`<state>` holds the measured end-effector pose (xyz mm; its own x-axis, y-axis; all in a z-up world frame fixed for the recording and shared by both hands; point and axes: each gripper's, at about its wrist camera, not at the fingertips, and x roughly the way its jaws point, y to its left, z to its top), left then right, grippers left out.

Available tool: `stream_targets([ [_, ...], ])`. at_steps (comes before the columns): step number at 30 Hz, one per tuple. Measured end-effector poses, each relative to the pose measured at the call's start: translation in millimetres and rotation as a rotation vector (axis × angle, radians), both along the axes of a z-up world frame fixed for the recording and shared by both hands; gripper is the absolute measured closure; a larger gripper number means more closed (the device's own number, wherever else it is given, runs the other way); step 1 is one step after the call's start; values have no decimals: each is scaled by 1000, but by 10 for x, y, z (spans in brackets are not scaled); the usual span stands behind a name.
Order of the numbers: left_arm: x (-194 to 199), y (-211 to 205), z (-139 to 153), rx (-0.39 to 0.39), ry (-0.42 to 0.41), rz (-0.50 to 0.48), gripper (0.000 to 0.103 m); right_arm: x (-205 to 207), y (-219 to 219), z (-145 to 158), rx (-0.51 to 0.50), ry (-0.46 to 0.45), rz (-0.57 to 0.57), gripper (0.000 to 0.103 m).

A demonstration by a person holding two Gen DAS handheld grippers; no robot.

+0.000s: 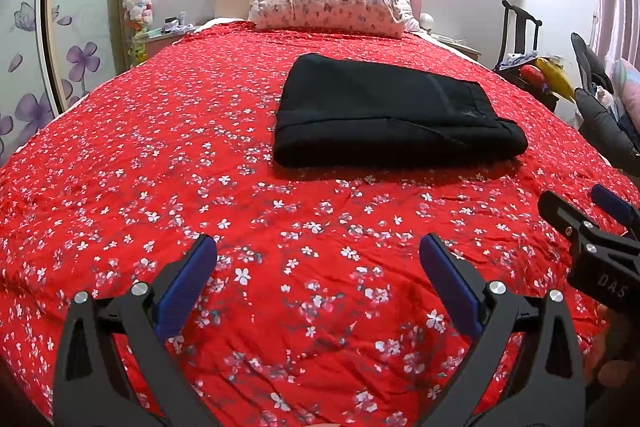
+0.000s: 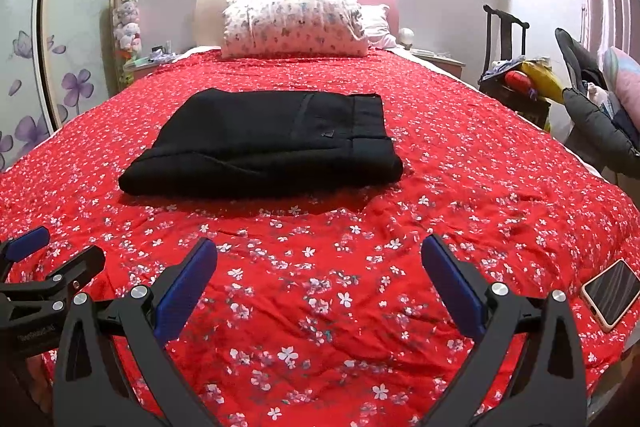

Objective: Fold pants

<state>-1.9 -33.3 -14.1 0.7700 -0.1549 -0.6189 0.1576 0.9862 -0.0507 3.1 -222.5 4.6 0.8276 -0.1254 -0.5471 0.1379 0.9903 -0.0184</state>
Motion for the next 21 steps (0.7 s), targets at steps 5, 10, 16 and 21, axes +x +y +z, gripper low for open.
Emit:
stream_targets([
  [5, -3, -15, -1, 1, 0, -1, 2, 4, 5, -5, 0, 1, 0, 1],
  [10, 0, -14, -4, 2, 1, -3, 2, 13, 4, -16, 1, 4, 1, 1],
  [16, -1, -17, -3, 2, 1, -3, 2, 14, 10, -26, 2, 5, 1, 1],
  [21, 4, -19, -11, 4, 3, -7, 2, 18, 6, -28, 2, 6, 1, 1],
])
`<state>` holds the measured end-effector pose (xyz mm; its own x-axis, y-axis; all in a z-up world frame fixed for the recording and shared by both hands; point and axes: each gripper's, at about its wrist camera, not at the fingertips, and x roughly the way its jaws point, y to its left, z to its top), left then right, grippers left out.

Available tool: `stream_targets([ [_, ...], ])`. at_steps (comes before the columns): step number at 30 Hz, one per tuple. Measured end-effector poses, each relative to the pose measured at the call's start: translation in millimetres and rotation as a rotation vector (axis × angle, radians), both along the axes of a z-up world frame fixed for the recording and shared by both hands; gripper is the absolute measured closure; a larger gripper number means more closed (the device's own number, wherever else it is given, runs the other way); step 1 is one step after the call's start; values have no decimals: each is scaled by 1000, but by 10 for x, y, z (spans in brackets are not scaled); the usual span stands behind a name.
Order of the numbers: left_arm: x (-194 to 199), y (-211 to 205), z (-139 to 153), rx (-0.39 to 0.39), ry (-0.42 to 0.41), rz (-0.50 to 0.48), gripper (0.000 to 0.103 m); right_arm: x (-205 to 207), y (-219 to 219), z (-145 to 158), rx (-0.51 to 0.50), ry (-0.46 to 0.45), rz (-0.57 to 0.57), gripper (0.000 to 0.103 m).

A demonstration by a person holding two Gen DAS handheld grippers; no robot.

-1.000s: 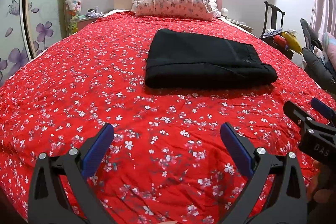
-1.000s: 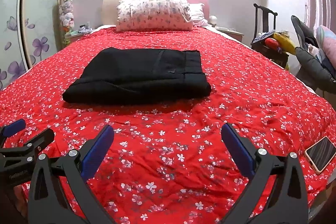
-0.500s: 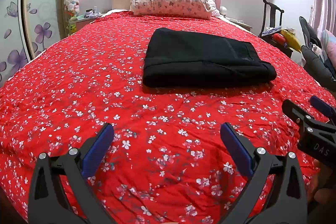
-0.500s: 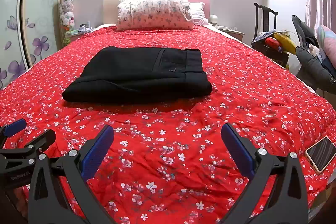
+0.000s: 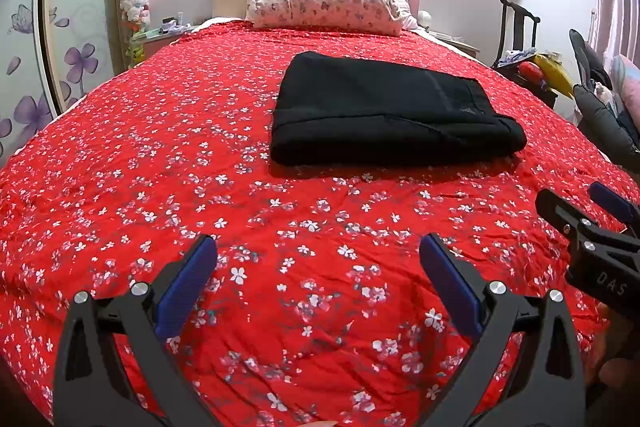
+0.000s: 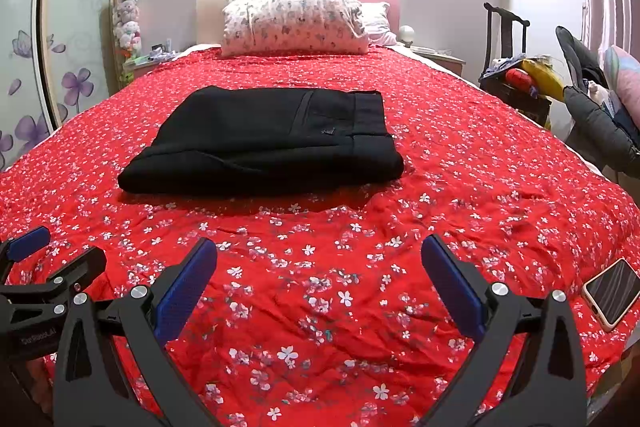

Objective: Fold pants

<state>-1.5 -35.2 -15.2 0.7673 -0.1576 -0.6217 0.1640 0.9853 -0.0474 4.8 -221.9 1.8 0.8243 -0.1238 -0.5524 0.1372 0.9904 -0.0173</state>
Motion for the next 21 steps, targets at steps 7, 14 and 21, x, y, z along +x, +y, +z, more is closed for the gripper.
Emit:
stream_targets([
  [7, 11, 11, -16, 2, 3, -7, 2, 4, 3, -32, 3, 6, 3, 1],
  [14, 27, 8, -32, 3, 8, -9, 2, 18, -21, -45, 6, 11, 5, 1],
  [21, 41, 22, -38, 4, 12, -7, 2, 26, -28, -55, 5, 13, 8, 1],
])
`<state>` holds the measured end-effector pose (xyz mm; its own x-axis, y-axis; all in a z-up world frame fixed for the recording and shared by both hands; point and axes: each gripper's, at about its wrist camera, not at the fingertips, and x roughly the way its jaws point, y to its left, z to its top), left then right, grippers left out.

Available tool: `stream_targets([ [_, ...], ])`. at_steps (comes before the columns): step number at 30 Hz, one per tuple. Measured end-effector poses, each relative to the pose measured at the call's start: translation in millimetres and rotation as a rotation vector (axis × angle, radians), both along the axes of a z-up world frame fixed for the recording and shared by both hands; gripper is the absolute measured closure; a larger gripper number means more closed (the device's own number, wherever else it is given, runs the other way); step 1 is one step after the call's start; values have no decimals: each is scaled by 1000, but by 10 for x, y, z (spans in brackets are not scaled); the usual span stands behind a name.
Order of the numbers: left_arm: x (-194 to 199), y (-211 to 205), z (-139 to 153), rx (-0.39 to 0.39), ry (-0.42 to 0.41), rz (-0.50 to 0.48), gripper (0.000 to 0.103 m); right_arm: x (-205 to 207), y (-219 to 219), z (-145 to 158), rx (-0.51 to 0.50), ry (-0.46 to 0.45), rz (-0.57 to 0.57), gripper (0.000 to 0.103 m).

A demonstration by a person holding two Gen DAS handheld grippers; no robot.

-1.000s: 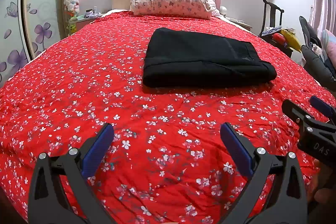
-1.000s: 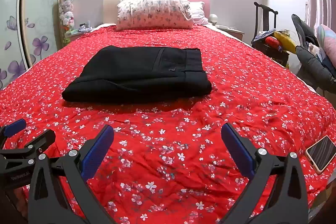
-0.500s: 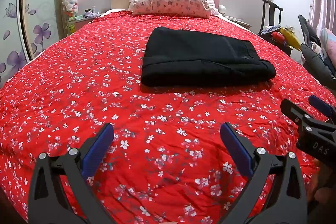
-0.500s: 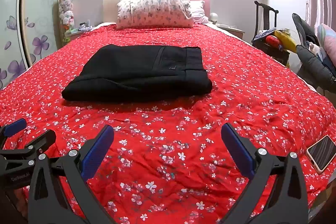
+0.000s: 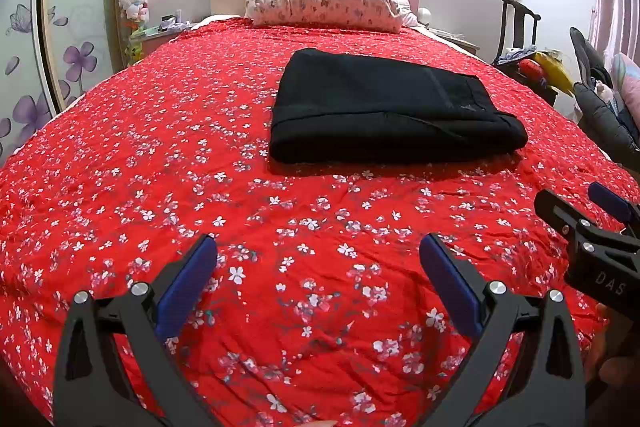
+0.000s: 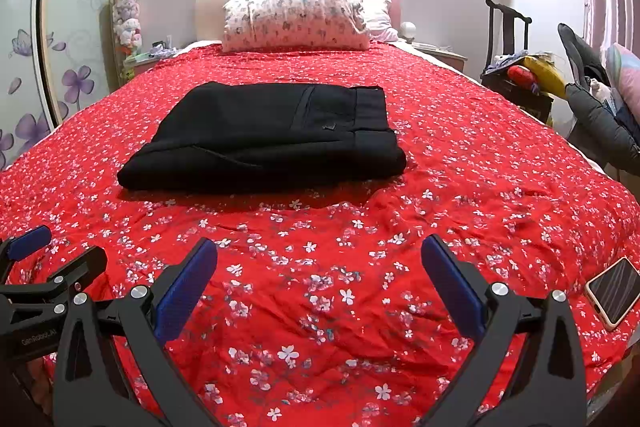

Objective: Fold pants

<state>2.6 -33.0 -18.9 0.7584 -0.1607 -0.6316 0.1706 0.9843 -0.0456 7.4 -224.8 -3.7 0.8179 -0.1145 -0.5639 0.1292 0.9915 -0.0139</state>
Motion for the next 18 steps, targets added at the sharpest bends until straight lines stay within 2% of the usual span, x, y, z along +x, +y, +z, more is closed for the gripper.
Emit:
stream_targets([
  [18, 11, 13, 3, 10, 1, 8, 2, 36, -31, -6, 4, 10, 7, 1],
])
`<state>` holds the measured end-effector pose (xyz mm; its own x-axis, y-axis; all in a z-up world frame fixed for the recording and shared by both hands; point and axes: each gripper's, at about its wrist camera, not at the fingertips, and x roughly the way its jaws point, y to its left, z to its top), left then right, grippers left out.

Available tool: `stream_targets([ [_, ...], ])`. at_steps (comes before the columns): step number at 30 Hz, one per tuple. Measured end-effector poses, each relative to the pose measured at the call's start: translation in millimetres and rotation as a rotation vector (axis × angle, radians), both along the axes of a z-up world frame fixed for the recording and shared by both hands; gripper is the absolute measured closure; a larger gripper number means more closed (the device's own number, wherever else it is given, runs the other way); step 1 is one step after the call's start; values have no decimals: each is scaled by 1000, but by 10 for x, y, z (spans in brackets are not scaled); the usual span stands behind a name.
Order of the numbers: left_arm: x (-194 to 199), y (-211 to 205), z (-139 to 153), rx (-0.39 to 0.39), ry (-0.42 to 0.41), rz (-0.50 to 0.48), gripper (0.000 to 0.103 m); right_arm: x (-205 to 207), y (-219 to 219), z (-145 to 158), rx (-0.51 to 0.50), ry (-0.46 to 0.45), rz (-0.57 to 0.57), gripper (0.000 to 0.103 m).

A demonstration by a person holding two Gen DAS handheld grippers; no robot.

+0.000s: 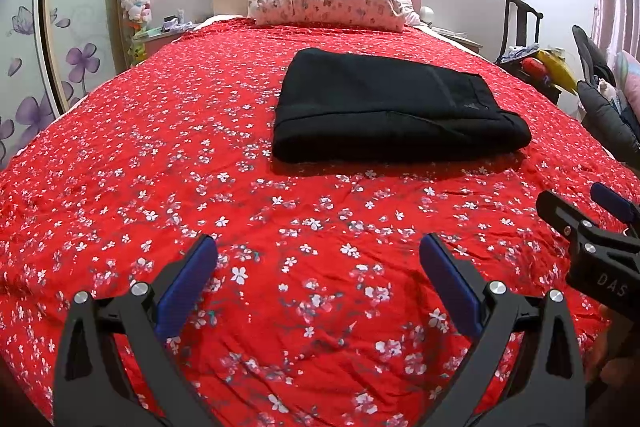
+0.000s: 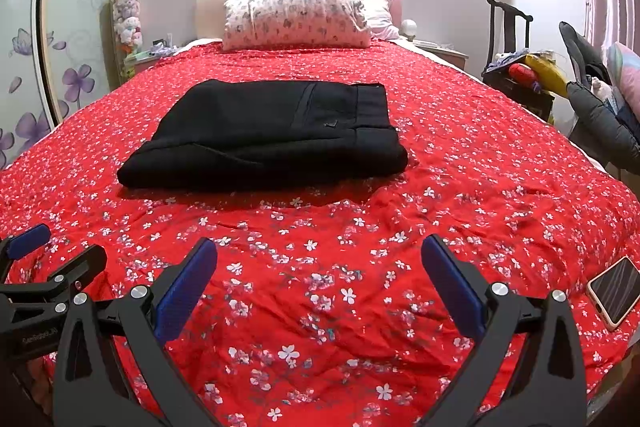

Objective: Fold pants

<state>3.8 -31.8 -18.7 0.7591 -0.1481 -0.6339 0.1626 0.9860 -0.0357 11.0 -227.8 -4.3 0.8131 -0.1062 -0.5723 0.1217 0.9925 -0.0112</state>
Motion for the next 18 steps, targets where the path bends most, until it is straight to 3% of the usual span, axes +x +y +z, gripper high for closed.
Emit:
stream_targets([
  [18, 2, 15, 2, -1, 3, 2, 2, 9, -25, 1, 2, 3, 3, 1],
])
